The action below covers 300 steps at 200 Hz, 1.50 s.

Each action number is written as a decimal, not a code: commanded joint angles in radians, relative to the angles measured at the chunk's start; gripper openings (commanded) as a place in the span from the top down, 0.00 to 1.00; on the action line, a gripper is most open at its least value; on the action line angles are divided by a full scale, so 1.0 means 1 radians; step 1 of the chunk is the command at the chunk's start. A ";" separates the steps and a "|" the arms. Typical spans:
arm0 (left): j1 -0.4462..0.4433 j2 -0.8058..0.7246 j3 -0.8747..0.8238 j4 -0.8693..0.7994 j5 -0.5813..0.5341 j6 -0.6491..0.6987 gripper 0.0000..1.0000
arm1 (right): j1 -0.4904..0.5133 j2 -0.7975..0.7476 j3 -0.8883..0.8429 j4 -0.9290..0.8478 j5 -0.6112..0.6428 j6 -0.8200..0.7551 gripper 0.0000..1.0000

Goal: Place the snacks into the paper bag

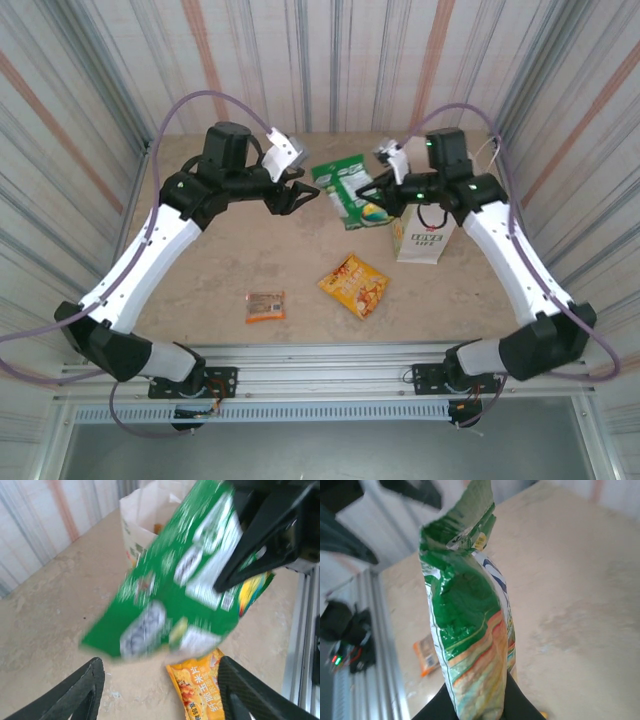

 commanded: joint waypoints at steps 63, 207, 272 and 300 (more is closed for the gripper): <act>0.004 0.083 -0.235 0.041 0.046 -0.367 0.44 | -0.270 -0.255 -0.061 0.413 0.420 0.426 0.87; -0.080 0.493 -0.164 0.047 0.125 -0.316 0.45 | -0.396 -0.218 -0.149 0.502 0.322 0.477 0.86; -0.087 0.531 -0.166 0.037 0.119 -0.298 0.46 | -0.396 -0.247 -0.074 0.663 0.265 0.550 1.00; -0.092 0.563 -0.163 0.034 0.124 -0.293 0.47 | -0.396 -0.267 -0.076 0.710 0.318 0.552 1.00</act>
